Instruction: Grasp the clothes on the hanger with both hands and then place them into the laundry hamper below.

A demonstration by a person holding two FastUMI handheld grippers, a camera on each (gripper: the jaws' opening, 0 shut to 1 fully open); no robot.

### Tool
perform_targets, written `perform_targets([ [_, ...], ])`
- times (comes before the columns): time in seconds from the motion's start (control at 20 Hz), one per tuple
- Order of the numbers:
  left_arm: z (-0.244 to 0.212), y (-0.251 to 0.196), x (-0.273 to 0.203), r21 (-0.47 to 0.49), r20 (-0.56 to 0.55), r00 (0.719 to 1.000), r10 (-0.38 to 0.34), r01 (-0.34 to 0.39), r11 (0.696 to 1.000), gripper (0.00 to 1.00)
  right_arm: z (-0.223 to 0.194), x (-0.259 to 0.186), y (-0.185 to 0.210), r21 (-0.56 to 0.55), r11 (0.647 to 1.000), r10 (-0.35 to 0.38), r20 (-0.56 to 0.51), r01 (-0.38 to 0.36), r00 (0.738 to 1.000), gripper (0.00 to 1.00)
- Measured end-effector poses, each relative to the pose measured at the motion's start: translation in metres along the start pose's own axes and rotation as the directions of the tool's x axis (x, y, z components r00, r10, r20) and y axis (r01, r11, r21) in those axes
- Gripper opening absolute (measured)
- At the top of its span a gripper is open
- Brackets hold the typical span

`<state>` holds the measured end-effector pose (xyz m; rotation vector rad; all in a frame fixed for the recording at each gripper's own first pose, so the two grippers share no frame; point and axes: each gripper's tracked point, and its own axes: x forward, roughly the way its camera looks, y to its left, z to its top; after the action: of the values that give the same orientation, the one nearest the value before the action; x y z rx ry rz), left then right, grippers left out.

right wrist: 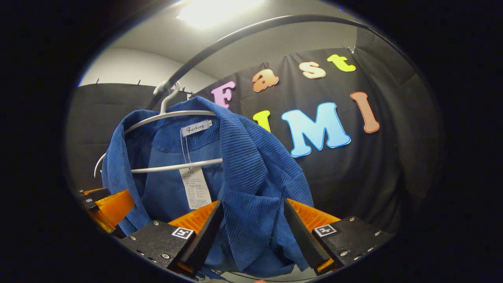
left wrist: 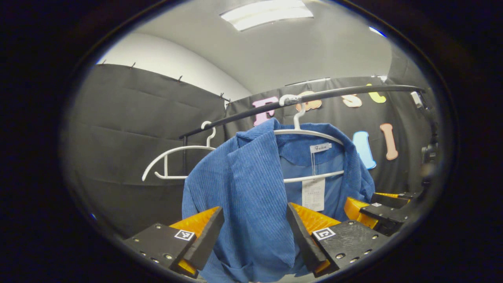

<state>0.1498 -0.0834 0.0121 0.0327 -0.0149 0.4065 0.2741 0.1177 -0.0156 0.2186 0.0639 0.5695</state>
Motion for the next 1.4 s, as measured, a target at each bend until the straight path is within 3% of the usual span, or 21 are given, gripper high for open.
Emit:
perform_targets([
  [0.05,-0.005,0.0,0.004,-0.002,-0.009,1.0,0.007,-0.007,1.0,0.93,-0.003,0.004,0.0,0.003,1.0,0.006,-0.007,-0.006,1.0,0.95],
  [0.1,-0.009,0.0,0.008,-0.002,-0.016,1.0,0.017,-0.017,1.0,0.97,-0.007,0.007,0.001,0.007,1.0,0.01,-0.014,-0.01,1.0,0.95],
  [0.25,-0.017,0.001,0.017,0.012,-0.035,0.998,0.049,-0.049,0.999,0.97,-0.015,0.017,0.002,0.022,1.0,0.017,-0.03,-0.016,0.999,0.95],
  [0.3,-0.02,0.006,0.019,0.027,-0.045,0.996,0.072,-0.071,0.997,0.92,-0.016,0.02,0.004,0.025,1.0,0.019,-0.029,-0.018,0.999,0.95],
  [0.35,-0.021,0.007,0.021,0.04,-0.052,0.995,0.089,-0.087,0.995,0.96,-0.017,0.024,0.003,0.03,0.999,0.016,-0.027,-0.015,0.999,0.95],
  [0.4,-0.022,0.005,0.023,0.051,-0.052,0.994,0.101,-0.099,0.994,0.93,-0.017,0.029,0.004,0.037,0.999,0.015,-0.027,-0.014,1.0,0.9],
  [0.45,-0.023,0.004,0.026,0.059,-0.05,0.993,0.105,-0.102,0.993,0.97,-0.017,0.033,0.004,0.048,0.999,0.014,-0.03,-0.012,0.999,0.86],
  [0.5,-0.026,0.002,0.029,0.064,-0.053,0.993,0.101,-0.098,0.993,0.97,-0.018,0.035,0.004,0.06,0.998,0.013,-0.036,-0.011,0.999,0.74],
  [0.55,-0.027,0.004,0.03,0.066,-0.056,0.993,0.107,-0.103,0.992,0.9,-0.017,0.037,0.003,0.072,0.997,0.011,-0.036,-0.009,0.999,0.67],
  [0.6,-0.029,0.01,0.029,0.061,-0.062,0.991,0.118,-0.114,0.992,0.84,-0.015,0.037,0.002,0.081,0.997,0.003,-0.032,-0.001,0.999,0.53],
  [0.7,-0.035,0.016,0.03,0.031,-0.081,0.99,0.112,-0.11,0.993,0.58,-0.013,0.038,-0.002,0.091,0.996,-0.009,-0.024,0.011,1.0,0.31],
  [0.75,-0.04,0.013,0.032,0.015,-0.098,0.992,0.073,-0.072,0.997,0.38,-0.012,0.037,-0.003,0.091,0.996,-0.012,-0.02,0.013,1.0,0.23],
  [0.8,-0.044,0.013,0.033,0.001,-0.116,0.992,0.053,-0.054,0.999,0.38,-0.012,0.036,-0.004,0.089,0.996,-0.006,-0.017,0.008,1.0,0.11],
  [0.95,-0.041,0.024,0.034,-0.015,-0.113,0.991,0.076,-0.079,0.997,0.1,-0.01,0.035,0.0,0.079,0.997,0.017,-0.023,-0.015,1.0,0.07],
  [1.0,-0.041,0.018,0.036,-0.043,-0.116,0.993,0.034,-0.039,0.998,0.01,-0.01,0.035,0.0,0.083,0.996,0.022,-0.023,-0.02,1.0,0.06],
  [1.2,-0.026,0.02,0.021,-0.048,-0.095,0.995,-0.019,0.014,0.999,0.0,-0.001,0.031,-0.004,0.126,0.992,0.02,-0.009,-0.018,1.0,0.07],
  [1.4,0.001,0.043,0.004,-0.035,-0.052,0.999,0.006,-0.008,0.999,0.05,0.021,0.031,-0.017,0.209,0.978,0.002,0.028,-0.008,1.0,0.05],
])
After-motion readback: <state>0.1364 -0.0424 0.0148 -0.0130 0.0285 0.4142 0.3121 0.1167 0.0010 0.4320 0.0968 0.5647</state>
